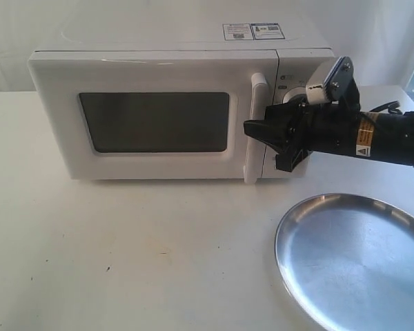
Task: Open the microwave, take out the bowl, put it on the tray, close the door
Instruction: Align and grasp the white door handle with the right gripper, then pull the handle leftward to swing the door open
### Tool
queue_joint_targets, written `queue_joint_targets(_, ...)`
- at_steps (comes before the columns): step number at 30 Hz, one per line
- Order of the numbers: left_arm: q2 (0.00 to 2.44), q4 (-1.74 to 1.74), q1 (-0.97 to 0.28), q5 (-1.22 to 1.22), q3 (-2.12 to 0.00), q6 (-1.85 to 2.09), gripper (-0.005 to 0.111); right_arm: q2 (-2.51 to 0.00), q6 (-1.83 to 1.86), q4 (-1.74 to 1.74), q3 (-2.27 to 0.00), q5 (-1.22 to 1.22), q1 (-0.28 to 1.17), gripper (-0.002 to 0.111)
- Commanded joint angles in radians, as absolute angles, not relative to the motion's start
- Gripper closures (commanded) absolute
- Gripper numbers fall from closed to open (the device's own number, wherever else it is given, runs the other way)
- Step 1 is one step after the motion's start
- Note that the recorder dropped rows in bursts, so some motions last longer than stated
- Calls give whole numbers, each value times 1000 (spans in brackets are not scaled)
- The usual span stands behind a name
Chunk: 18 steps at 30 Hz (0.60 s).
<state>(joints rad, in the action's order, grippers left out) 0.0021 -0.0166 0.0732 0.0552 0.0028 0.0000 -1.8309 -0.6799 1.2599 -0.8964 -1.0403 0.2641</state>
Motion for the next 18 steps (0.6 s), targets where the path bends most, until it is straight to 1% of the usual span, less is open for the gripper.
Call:
queue_joint_targets(1, 0, -9, 69, 59, 0, 0, 107, -1859, -662, 1484, -933, -1221, 319, 108)
queue_joint_targets(18, 0, -9, 69, 59, 0, 0, 107, -1859, -698, 1640, -936, -1221, 319, 108)
